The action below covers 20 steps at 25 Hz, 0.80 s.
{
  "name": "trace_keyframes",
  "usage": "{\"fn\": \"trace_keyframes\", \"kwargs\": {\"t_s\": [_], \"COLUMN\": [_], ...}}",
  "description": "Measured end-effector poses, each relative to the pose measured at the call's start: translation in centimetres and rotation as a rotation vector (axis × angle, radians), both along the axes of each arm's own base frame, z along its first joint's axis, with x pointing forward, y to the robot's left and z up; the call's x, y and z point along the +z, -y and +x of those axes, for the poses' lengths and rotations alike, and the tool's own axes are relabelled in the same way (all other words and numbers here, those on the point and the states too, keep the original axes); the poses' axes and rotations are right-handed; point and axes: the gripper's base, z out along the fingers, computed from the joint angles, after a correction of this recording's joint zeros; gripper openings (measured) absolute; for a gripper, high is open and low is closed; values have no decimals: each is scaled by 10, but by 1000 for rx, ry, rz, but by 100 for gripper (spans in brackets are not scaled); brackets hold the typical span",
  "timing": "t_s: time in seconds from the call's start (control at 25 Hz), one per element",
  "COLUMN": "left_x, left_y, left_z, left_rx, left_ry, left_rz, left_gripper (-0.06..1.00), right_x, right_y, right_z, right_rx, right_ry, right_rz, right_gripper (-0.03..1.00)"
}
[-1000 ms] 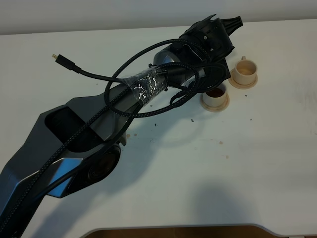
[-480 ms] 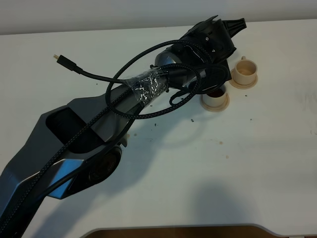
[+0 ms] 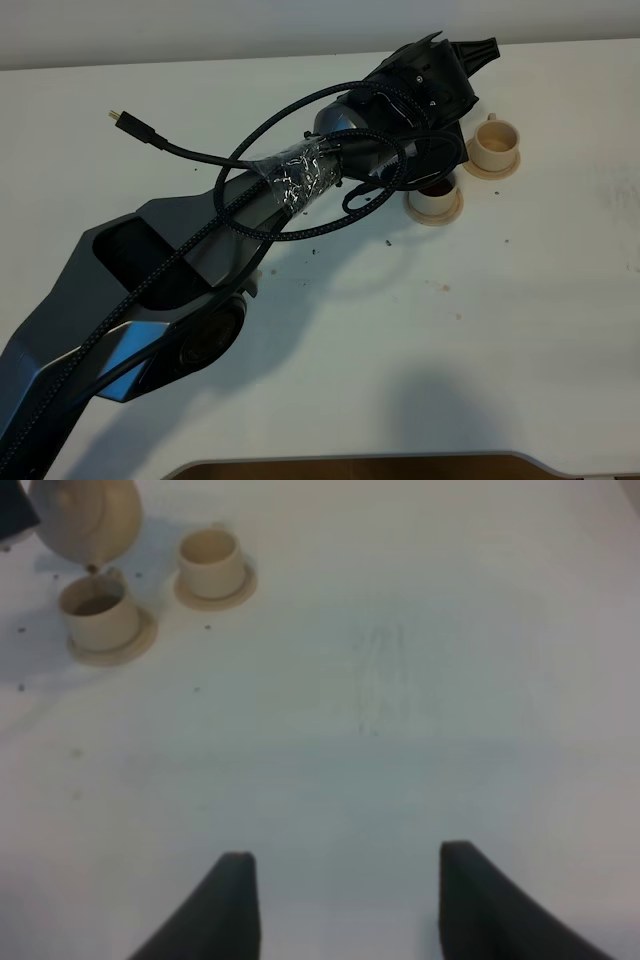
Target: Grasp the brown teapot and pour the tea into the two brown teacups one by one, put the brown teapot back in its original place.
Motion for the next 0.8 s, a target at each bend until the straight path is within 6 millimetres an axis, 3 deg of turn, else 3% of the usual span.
{"fn": "trace_keyframes", "kwargs": {"t_s": [0.4, 0.8], "left_x": [0, -3], "left_y": [0, -7], "left_z": [0, -3], "left_rx": [-8, 120], "left_ry": [5, -55], "left_rz": [15, -21], "left_gripper": [12, 12], "right_x": [0, 0], "right_y": [0, 0], "right_z": [0, 0], "right_rx": [0, 0], "right_ry": [0, 0], "right_rz": [0, 0], "right_gripper": [44, 44]}}
